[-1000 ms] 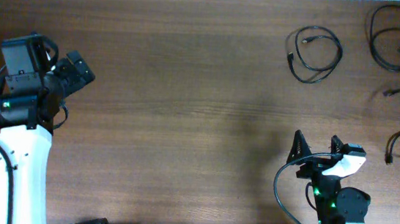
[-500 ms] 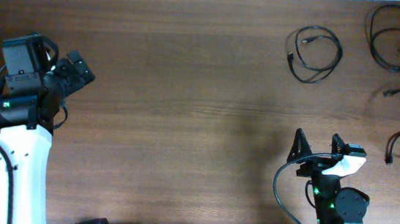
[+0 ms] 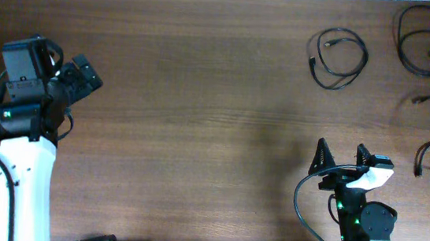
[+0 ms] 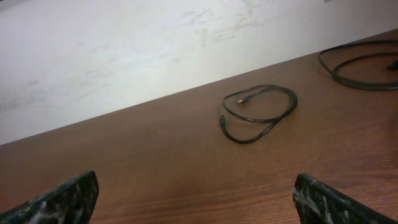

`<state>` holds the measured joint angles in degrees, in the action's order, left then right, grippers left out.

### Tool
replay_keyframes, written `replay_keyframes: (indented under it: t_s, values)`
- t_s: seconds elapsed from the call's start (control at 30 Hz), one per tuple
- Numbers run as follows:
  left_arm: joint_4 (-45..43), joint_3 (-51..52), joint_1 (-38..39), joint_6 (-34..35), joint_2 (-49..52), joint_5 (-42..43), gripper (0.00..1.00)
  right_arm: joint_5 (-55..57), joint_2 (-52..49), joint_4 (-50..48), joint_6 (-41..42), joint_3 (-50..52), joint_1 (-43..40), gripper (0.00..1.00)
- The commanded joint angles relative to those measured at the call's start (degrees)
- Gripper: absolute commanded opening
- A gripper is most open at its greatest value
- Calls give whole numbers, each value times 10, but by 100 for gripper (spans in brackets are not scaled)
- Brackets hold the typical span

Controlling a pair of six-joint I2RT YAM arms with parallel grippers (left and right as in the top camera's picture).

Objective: Untangle cables

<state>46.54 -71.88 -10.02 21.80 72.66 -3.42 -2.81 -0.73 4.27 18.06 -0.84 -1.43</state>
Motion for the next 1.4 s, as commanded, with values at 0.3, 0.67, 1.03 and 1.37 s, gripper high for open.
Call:
replay_keyframes:
  t_s: [0.3, 0.67, 1.03, 1.37]
  values:
    - [23, -4, 70, -11, -412, 0, 99, 5, 5, 0, 4, 5, 4, 98]
    - [187, 62, 109, -11, -617, -8, 99, 5, 5, 0, 4, 5, 4, 99]
    - [48, 281, 103, -11, -723, -9, 99, 5, 5, 0, 4, 5, 4, 99]
    - [-279, 559, 103, -26, -723, -8, 99, 5, 5, 0, 4, 5, 4, 99]
